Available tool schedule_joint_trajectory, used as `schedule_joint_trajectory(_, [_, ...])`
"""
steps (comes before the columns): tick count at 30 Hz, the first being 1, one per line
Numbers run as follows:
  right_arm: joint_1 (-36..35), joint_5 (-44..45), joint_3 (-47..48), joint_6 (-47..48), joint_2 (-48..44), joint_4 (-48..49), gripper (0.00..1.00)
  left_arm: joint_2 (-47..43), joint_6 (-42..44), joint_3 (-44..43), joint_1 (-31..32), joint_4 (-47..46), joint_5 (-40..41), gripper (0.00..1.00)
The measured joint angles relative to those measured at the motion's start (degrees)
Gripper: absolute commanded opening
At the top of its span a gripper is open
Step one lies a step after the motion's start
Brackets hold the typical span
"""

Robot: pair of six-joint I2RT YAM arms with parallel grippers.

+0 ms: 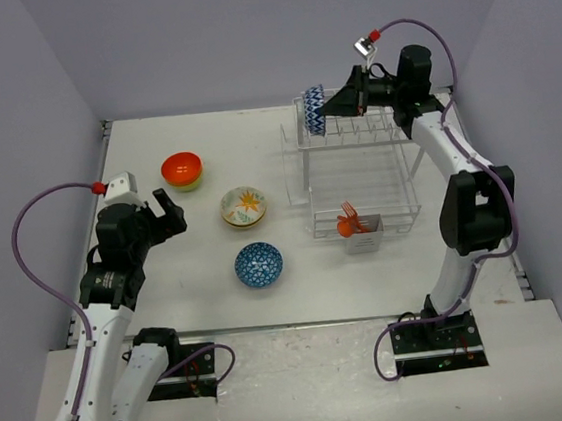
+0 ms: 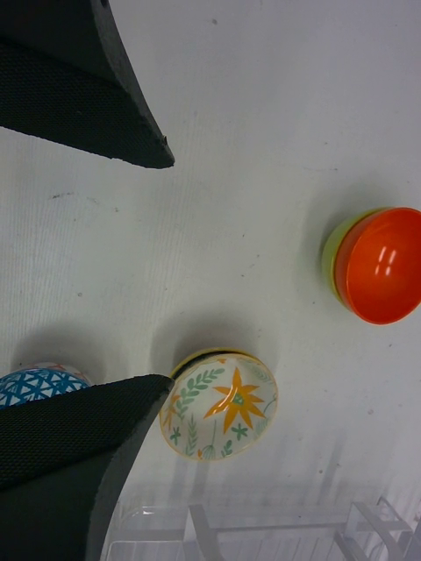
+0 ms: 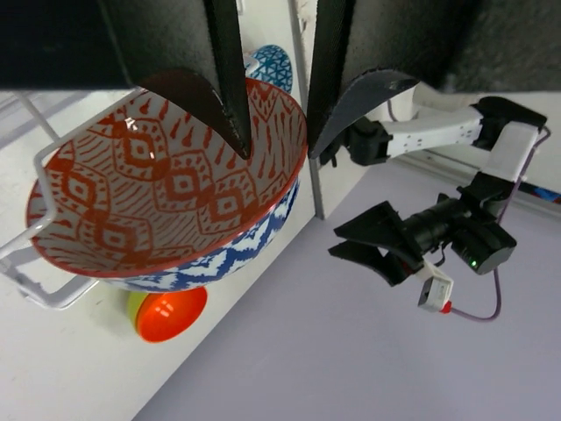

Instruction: Unload the bowls from the dish rack

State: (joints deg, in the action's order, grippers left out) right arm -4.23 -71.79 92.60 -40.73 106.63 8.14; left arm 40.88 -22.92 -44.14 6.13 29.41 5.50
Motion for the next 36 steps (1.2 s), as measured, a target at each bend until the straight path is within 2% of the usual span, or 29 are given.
schedule_joint_trajectory(4, [-1.0,-1.3,0.0,-2.6,1.0,3.1,0.25,0.0,0.0,0.0,0.0,0.0,-0.2,1.0])
schedule_joint_trajectory(5, [-1.2,-1.4,-0.1,-3.7,1.3,4.5,0.17,0.0,0.0,0.0,0.0,0.0,-0.3,1.0])
schedule_joint_trajectory(9, [-1.4,-2.3,-1.2,-7.9,1.5,11.0,0.0,0.0,0.0,0.0,0.0,0.0,-0.4,1.0])
schedule_joint_trajectory(24, [-0.4,-1.3,-6.8,-20.3,-0.8,26.1,0.0,-1.7,0.0,0.0,0.0,-0.1,-0.6,1.0])
schedule_joint_trajectory(36, [-0.6,-1.5,-7.2,-24.3,-11.7,32.3,0.0,-2.6,0.0,0.0,0.0,-0.1,-0.6,1.0])
